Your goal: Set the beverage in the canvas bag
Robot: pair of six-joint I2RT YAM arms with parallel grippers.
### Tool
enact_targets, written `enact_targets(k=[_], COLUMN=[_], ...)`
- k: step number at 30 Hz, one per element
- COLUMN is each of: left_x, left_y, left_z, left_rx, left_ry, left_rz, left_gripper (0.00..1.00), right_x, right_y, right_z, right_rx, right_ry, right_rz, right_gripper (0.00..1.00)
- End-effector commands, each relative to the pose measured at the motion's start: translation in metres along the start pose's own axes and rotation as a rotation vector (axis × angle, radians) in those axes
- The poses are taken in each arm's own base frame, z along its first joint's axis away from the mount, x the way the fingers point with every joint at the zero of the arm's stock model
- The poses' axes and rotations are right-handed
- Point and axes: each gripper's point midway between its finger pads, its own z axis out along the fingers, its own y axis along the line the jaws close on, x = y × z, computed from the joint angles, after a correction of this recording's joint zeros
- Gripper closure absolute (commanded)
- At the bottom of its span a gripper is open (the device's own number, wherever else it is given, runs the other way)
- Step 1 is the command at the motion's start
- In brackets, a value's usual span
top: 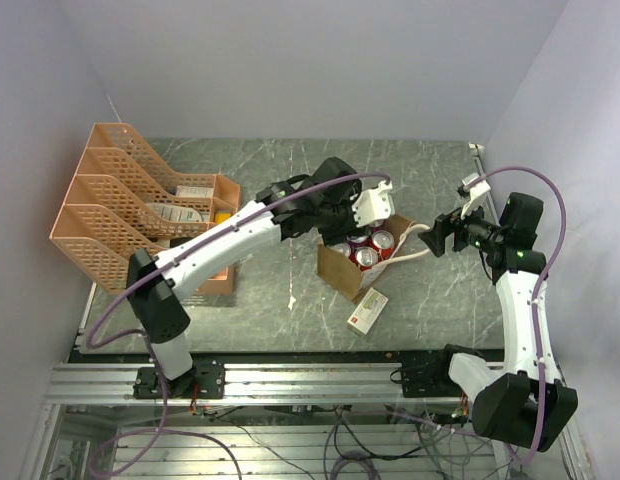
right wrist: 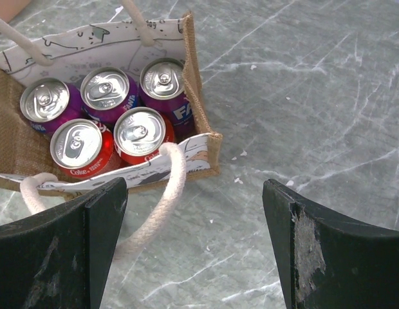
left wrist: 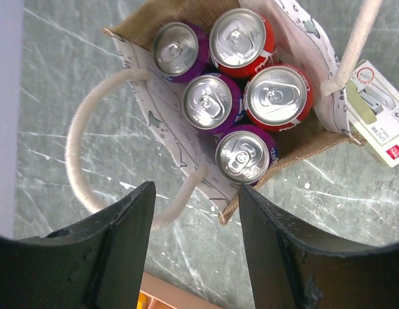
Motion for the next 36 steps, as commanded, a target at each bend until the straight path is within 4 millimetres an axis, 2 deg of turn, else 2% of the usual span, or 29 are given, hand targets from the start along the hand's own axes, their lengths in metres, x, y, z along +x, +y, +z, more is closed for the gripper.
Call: enact_targets(k=[1,6,11,15,18,23,25,28,31,36], left_x=[-0.014,-0.013,0.006,0.043,0.073,0.125,0.147,0.168,0.184,0.194], left_y=[0.004,0.017,0.046,0.085,0.115,0.154,0.168,0.176,0.171,0.156], left_z=[-0.018,-0.044,-0.060,-0.073,-0.090,-0.132,-0.155,-0.181,-0.203,-0.233], left_rx=[-0.046,-0.134,-0.221,-0.353,-0.455,-0.626,-0.703,-0.772,-0.847,-0.932], left_ry=[-0.073,-0.116,-0.136,-0.084,-0.074,-0.052,-0.047,-0.084,-0.136,-0.188], left_rz=[-0.014,-0.026,-0.121,-0.229,-0.338,-0.490,-0.563,-0.669,-0.750,-0.753], left_gripper=[0.34,0.32,0.29,0.23,0.11,0.01,0.01,0.01,0.01,0.01], right_x=[-0.019,-0.035,-0.043,-0.056,-0.063,-0.065,-0.069,-0.068,-0.069,-0.073], right_y=[0.000,-0.008,-0.014,-0.022,-0.043,-0.081,-0.091,-0.095,-0.091,-0.080], right_z=[-0.001,-0.001,0.005,0.012,0.020,0.021,0.018,0.016,0.007,-0.016], right_rx=[-0.029,-0.040,-0.020,0.057,0.187,0.360,0.412,0.445,0.479,0.529], right_ry=[-0.040,-0.025,-0.005,-0.003,0.036,0.122,0.129,0.133,0.091,0.016], right_rz=[0.001,-0.015,-0.009,-0.025,-0.022,0.029,0.049,0.088,0.113,0.075], right_gripper=[0.14,0.14,0.14,0.14,0.13,0.07,0.02,0.00,0.00,0.00])
